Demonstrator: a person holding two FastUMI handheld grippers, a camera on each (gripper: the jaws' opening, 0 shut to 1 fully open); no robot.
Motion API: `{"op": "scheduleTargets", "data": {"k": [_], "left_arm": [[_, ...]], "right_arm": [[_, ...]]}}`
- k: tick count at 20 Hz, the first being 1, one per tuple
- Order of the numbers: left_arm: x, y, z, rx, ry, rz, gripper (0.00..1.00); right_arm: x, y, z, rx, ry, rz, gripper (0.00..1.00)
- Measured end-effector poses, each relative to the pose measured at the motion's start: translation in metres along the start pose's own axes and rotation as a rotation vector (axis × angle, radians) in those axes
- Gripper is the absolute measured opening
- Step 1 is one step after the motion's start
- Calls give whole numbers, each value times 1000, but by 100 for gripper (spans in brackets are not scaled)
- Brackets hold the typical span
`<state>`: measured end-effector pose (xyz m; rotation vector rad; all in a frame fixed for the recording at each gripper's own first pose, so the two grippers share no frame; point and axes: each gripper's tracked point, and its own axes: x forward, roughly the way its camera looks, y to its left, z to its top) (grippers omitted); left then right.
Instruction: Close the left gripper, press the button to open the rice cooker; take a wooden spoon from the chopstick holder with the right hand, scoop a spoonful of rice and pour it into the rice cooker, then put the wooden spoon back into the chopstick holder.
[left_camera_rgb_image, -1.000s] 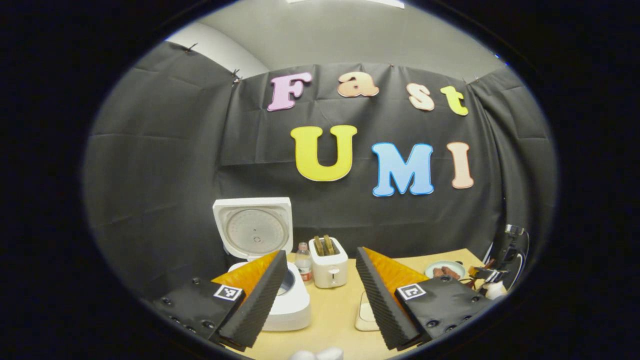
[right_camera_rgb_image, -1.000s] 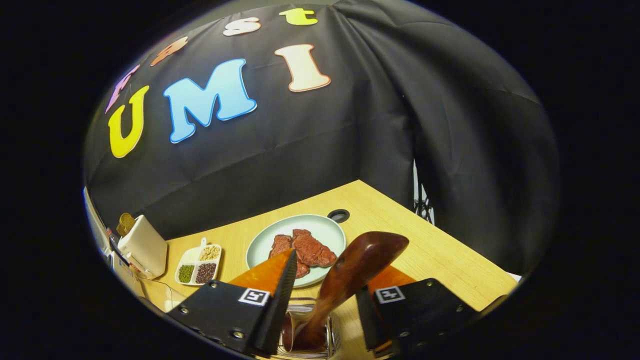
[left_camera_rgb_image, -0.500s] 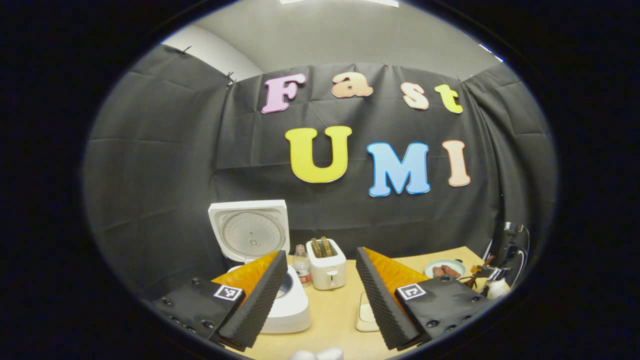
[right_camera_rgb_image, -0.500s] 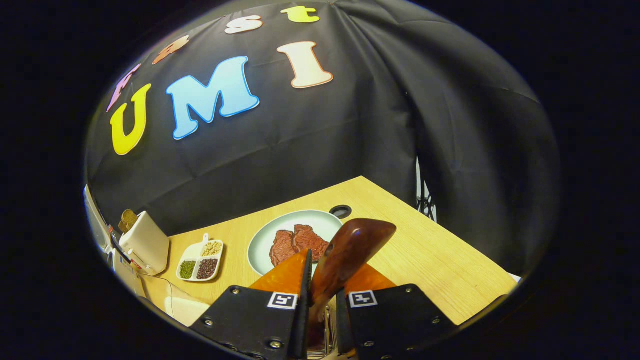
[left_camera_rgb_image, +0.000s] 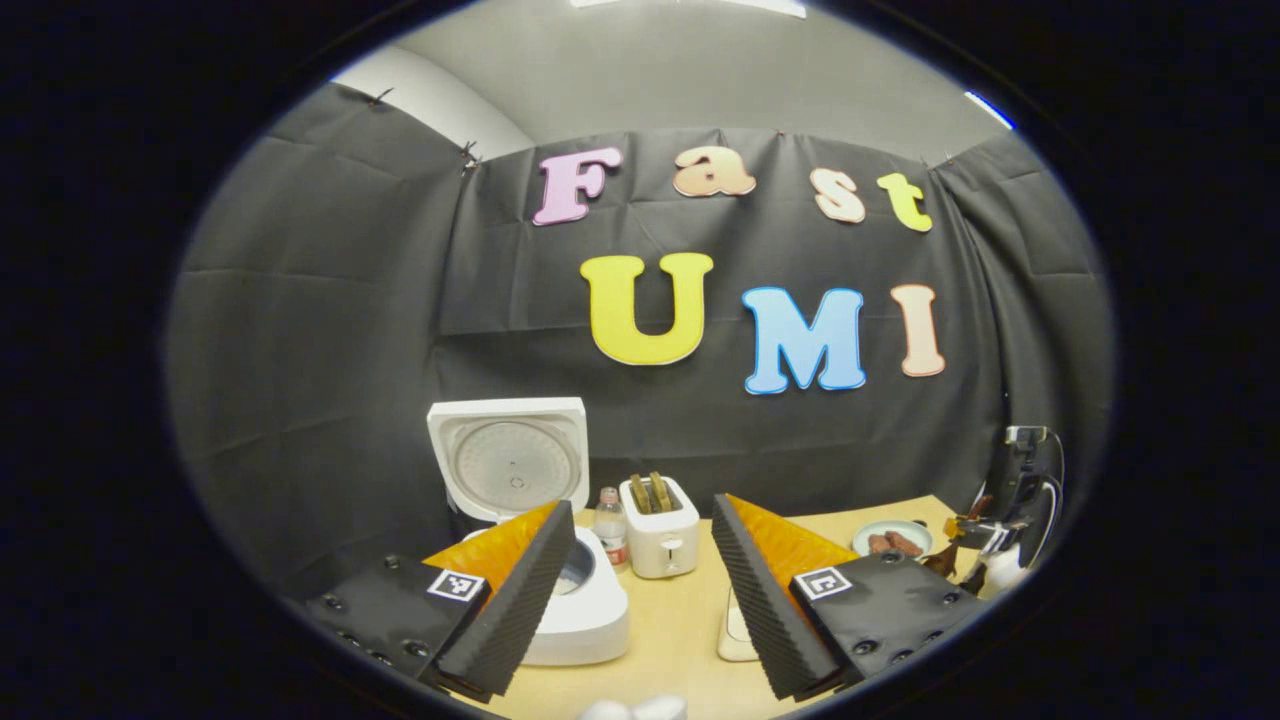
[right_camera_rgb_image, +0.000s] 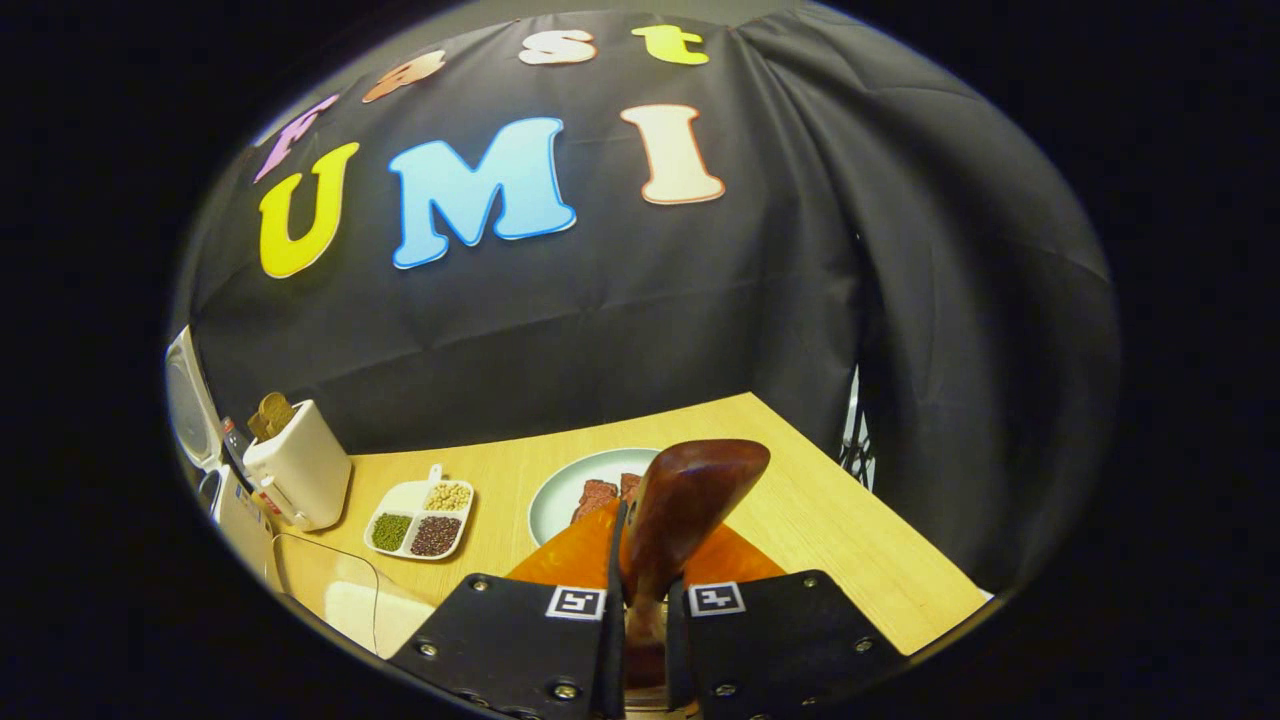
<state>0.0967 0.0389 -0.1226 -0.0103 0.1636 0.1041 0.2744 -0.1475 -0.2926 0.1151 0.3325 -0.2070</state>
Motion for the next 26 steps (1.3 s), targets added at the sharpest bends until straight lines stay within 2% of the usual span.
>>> {"op": "scheduleTargets", "data": {"k": [2,6,9,11,14,18,22,26], "left_arm": [[-3,8,1,-2,-7,2,97],[-10,33,-3,-34,-10,20,96],[-9,59,-11,-43,-2,47,96],[-13,73,-15,-60,-1,62,96],[-15,91,-23,-75,7,80,97],[-20,112,-31,-60,16,100,96],[-25,126,-38,-26,14,106,96],[-25,133,-48,-47,36,104,97]], "right_arm": [[-11,10,22,-38,-34,0,16],[-41,50,78,-103,-99,48,16],[-69,99,113,-165,-149,107,16],[-85,136,122,-211,-177,153,16],[-100,186,105,-229,-163,218,16],[-102,224,65,-309,-125,249,16],[-91,249,22,-438,-90,256,16],[-70,266,-17,-554,-58,252,16]]}}
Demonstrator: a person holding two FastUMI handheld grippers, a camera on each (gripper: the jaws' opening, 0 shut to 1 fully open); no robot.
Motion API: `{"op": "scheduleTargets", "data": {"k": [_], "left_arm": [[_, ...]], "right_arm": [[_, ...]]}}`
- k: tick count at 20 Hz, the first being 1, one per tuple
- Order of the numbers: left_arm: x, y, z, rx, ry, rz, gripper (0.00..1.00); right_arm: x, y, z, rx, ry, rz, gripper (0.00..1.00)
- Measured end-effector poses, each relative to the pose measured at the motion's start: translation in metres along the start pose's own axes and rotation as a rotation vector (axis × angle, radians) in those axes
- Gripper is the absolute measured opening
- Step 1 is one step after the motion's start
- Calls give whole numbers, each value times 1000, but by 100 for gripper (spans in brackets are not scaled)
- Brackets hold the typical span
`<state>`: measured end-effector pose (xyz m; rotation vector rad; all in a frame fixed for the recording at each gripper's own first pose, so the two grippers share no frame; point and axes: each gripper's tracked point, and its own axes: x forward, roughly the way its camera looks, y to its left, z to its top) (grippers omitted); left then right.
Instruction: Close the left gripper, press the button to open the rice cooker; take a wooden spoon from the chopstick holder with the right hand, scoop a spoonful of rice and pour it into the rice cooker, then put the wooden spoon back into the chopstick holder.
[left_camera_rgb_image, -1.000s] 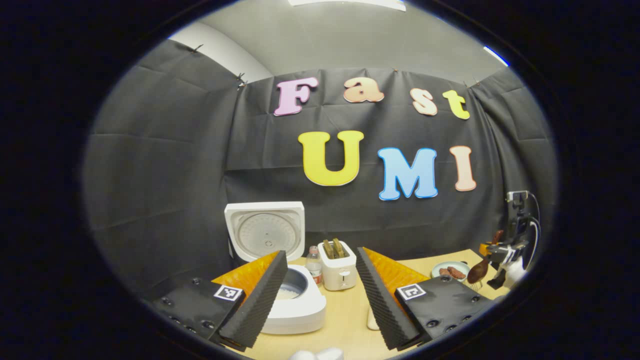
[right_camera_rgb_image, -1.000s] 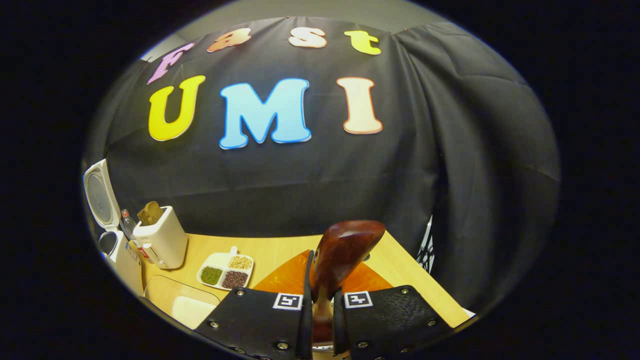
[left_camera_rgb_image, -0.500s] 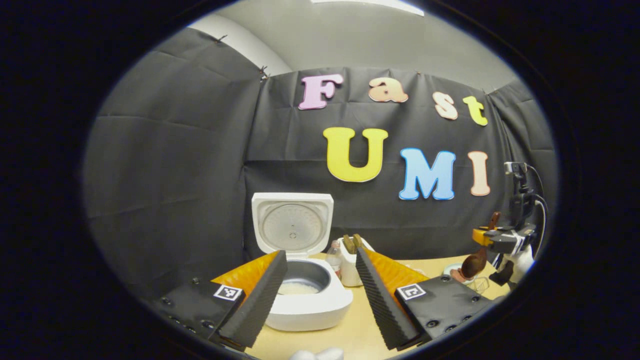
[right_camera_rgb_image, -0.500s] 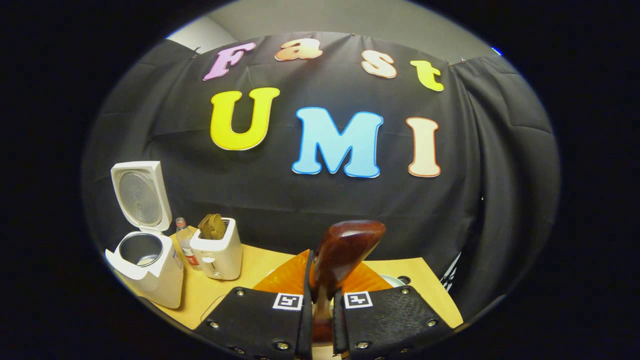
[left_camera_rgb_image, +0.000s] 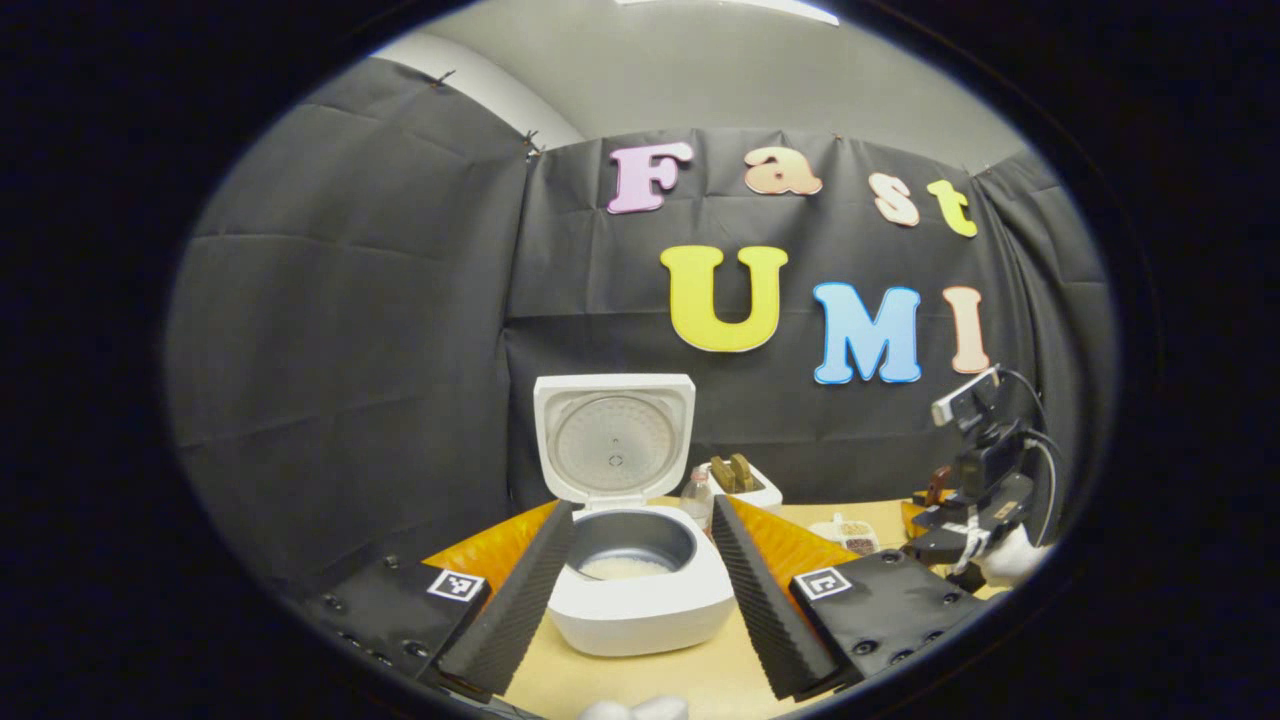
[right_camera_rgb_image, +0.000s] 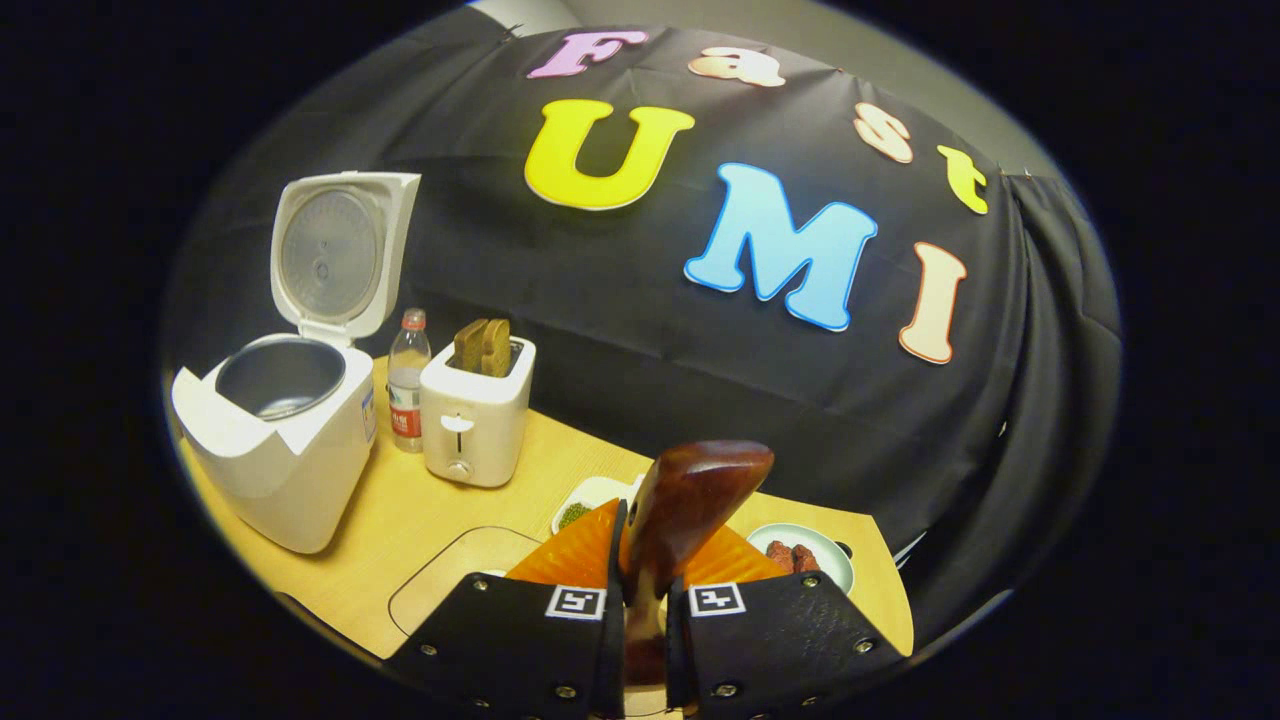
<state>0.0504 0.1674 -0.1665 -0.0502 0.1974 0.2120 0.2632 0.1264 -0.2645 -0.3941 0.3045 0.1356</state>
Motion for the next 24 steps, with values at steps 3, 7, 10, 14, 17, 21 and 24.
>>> {"op": "scheduleTargets", "data": {"k": [3,7,10,14,17,21,24], "left_arm": [[2,7,-3,-5,10,7,96],[3,8,-8,-12,33,2,97],[8,14,-10,-12,39,13,96],[12,21,-9,-7,42,23,96],[13,24,-11,-2,50,25,96],[12,31,-8,11,52,31,96],[14,36,-9,16,55,34,96]], "right_arm": [[13,14,-19,-74,26,7,16],[29,26,-45,-144,76,23,16],[33,33,-61,-167,106,41,16],[31,49,-63,-120,112,65,16],[29,59,-64,-44,127,90,16],[26,75,-62,90,150,118,16],[23,86,-53,204,151,152,16]]}}
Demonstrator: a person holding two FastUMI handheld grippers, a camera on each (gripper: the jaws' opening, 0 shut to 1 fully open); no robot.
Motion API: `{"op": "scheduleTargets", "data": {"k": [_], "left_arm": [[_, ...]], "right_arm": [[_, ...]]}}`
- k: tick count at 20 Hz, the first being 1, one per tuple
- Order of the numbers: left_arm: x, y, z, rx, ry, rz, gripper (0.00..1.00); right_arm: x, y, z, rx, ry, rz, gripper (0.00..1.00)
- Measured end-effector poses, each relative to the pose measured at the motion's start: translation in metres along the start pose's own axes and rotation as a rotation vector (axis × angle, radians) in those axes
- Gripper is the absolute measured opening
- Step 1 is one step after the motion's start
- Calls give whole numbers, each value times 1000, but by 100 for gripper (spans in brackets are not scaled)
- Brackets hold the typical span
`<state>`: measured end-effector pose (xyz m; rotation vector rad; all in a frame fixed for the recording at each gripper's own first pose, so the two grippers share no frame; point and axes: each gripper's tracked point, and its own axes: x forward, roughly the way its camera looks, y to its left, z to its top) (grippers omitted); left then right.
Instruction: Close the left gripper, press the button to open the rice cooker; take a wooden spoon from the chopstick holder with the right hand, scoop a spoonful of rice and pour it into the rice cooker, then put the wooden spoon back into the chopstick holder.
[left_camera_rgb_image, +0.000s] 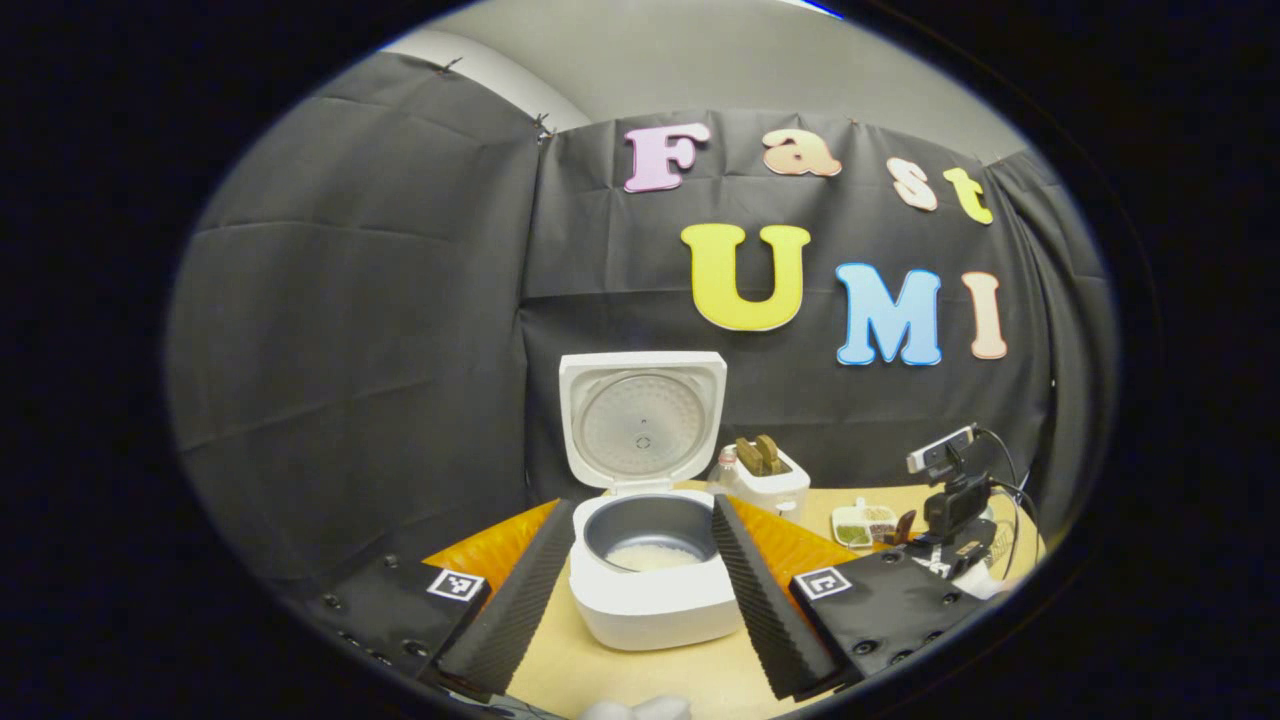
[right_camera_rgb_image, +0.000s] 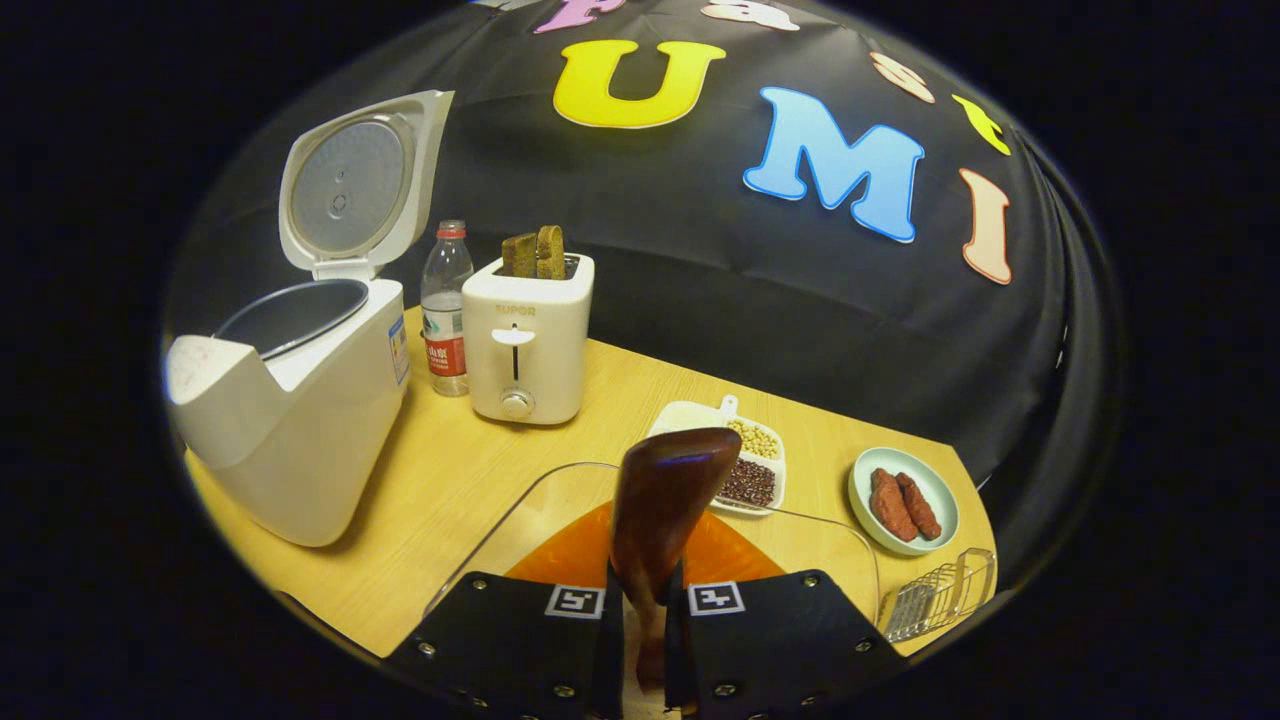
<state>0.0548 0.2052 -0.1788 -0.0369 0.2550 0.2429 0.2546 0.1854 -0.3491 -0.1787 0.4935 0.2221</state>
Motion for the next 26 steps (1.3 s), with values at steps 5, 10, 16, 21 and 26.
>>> {"op": "scheduleTargets", "data": {"k": [5,10,16,21,26], "left_arm": [[-1,4,6,23,-4,6,96],[-3,-1,11,44,-18,-7,97],[1,-6,15,35,-11,-19,97],[3,-14,20,45,-17,-32,96],[4,-18,27,45,-26,-42,96]], "right_arm": [[-1,5,4,210,2,46,16],[-3,3,2,496,14,115,16],[-4,-17,-6,771,17,147,16],[-10,-50,-1,1010,-38,158,16],[-17,-82,5,1116,-97,127,16]]}}
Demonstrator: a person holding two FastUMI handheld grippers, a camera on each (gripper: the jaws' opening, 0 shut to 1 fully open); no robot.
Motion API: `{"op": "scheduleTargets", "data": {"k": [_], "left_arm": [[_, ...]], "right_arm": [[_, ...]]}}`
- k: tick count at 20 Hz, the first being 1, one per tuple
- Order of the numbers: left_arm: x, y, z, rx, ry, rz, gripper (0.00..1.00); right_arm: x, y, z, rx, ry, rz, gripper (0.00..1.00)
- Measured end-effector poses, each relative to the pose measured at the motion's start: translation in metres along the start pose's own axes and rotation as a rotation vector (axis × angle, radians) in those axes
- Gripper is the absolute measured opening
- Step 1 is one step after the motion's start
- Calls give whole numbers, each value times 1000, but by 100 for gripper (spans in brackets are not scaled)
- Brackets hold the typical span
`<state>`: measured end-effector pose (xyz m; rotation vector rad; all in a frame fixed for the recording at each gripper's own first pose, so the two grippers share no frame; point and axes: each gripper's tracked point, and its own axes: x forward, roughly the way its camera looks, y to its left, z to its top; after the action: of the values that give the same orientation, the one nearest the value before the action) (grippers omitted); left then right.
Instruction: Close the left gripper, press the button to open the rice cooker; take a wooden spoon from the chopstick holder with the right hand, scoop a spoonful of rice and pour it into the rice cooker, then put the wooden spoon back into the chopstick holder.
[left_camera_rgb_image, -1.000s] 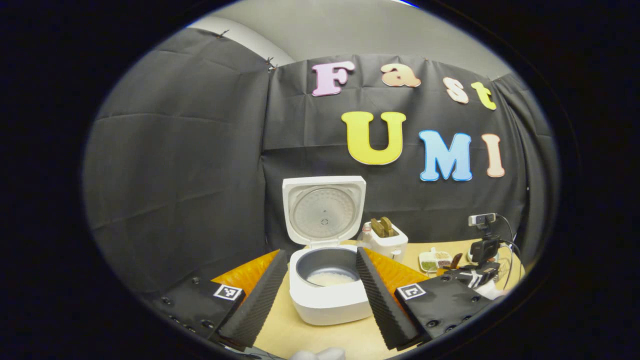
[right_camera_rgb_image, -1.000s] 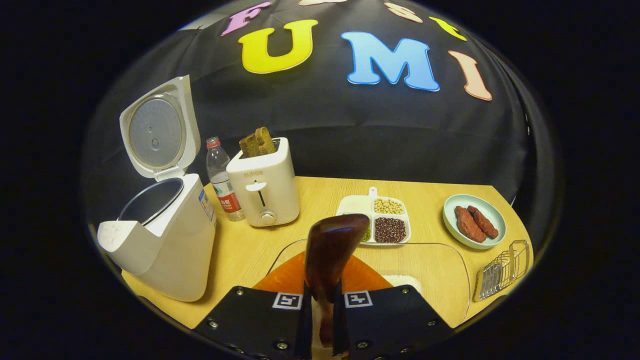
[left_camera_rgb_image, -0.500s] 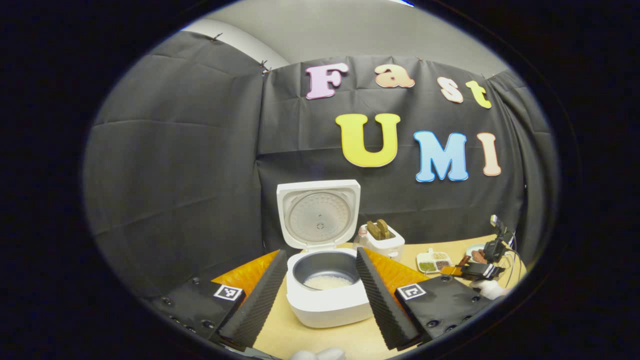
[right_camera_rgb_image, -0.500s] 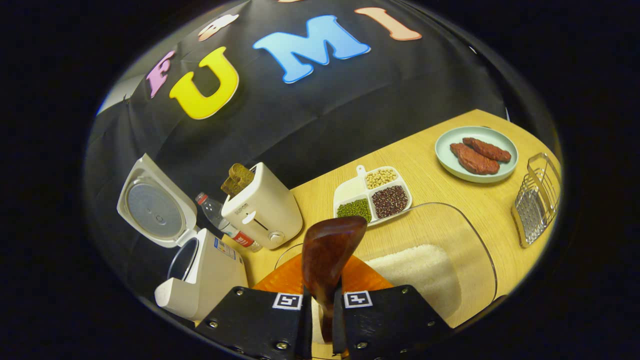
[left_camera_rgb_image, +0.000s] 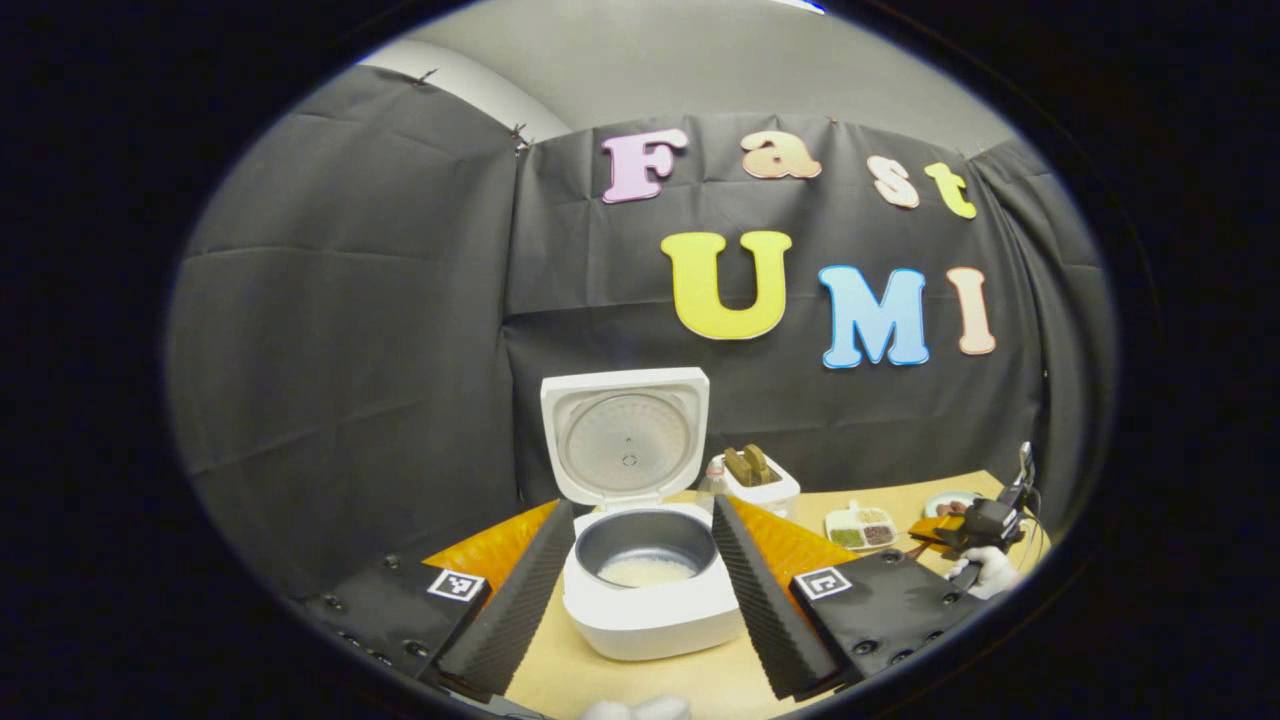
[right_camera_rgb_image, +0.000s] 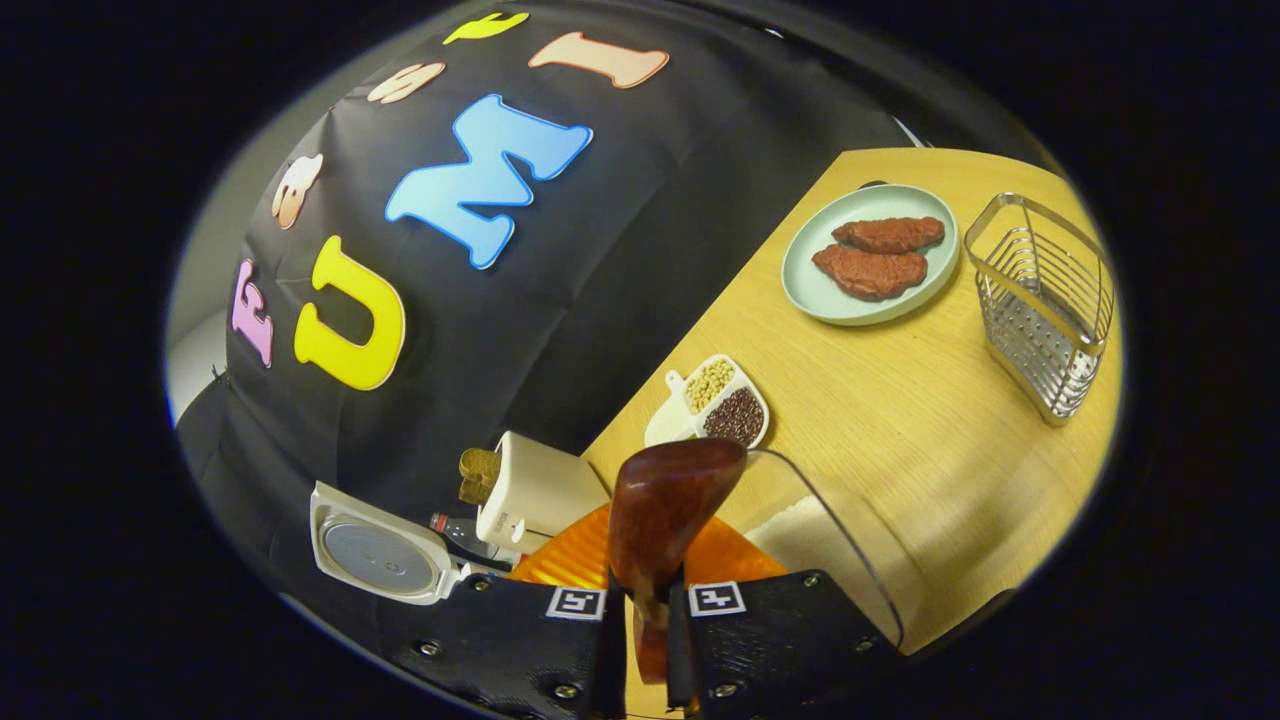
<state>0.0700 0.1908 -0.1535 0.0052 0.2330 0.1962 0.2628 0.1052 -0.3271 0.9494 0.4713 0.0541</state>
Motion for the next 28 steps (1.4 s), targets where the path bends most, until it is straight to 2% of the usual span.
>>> {"op": "scheduleTargets", "data": {"k": [6,12,16,21,25,28], "left_arm": [[-1,-4,-1,-6,5,-13,97],[-4,-5,0,-10,-2,-21,97],[-6,2,-2,-35,-3,-17,97],[-14,19,-2,-42,-24,3,96],[-20,26,-7,-44,-40,14,96],[-21,29,-17,-72,-20,14,97]], "right_arm": [[-13,2,19,8,-31,5,16],[-29,36,40,2,-61,49,16],[-41,80,57,1,-69,95,16],[-50,145,57,3,-64,147,16],[-46,203,35,-1,-30,192,16],[-37,246,3,-14,21,234,16]]}}
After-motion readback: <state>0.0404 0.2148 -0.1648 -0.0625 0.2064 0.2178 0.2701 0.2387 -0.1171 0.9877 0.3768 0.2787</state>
